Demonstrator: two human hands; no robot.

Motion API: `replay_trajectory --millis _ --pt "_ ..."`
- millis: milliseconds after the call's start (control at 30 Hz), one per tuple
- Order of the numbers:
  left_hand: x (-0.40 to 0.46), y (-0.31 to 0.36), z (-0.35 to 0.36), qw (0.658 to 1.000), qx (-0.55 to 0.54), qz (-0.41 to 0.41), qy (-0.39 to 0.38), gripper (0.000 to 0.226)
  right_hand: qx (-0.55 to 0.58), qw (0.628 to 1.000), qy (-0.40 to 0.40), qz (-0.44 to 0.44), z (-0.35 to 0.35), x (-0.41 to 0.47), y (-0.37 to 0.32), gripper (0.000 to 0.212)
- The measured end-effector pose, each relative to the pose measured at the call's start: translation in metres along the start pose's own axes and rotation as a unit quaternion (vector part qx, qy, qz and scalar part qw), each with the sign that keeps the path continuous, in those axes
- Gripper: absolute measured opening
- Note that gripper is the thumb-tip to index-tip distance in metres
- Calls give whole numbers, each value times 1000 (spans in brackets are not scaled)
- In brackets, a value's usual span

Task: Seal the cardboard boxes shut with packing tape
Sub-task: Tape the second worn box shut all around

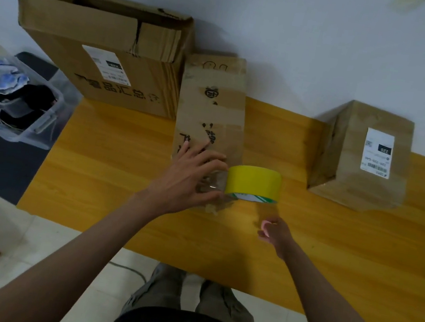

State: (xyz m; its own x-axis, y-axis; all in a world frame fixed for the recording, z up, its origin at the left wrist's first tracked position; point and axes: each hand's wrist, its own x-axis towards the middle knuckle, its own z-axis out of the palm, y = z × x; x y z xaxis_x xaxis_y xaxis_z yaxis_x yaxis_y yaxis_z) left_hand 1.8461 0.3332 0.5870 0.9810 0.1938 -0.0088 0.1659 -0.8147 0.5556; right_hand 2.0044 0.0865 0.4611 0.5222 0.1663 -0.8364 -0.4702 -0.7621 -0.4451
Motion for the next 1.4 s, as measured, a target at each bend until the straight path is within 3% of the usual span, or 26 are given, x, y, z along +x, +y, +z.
replay_trajectory --millis 67,133,200,267,333,433,533,700,800,933,1067,1267,1400 --pt "-3 -1 0 1000 6 0 1 55 -30 999 6 -19 1 10 4 16" --pt "-5 -2 -1 1000 5 1 3 54 -116 991 20 -67 -4 15 0 31" --pt "-6 -5 -1 1000 2 1 5 61 -190 963 46 -185 -14 3 -16 65" --pt "-6 -8 -2 1000 14 -3 -12 79 -118 940 18 -320 -23 -32 -42 88" --pt "-3 -10 -2 998 43 -1 -36 98 -53 906 -43 -417 -25 -70 -66 88" --pt "16 -11 -9 993 77 32 -86 111 -86 848 -66 -518 -20 -102 -85 65" --pt "44 -9 -25 976 128 66 -163 121 -44 845 -105 -522 -14 -110 -91 50" --pt "62 -1 -32 973 114 46 -197 108 12 869 -115 -481 -12 -125 -89 49" --pt "62 5 -25 973 123 38 -192 107 13 852 -72 -518 -6 -134 -79 53" --pt "64 7 -22 968 150 36 -196 114 -42 836 49 -544 12 -138 -73 55" --pt "61 3 -22 964 175 36 -199 118 -23 846 48 -531 2 -140 -85 39" --pt "62 2 -18 961 192 53 -190 115 -102 782 15 -615 -28 -143 -108 33" --pt "60 -1 -17 959 208 58 -183 118 -146 769 14 -623 -40 -124 -115 29"
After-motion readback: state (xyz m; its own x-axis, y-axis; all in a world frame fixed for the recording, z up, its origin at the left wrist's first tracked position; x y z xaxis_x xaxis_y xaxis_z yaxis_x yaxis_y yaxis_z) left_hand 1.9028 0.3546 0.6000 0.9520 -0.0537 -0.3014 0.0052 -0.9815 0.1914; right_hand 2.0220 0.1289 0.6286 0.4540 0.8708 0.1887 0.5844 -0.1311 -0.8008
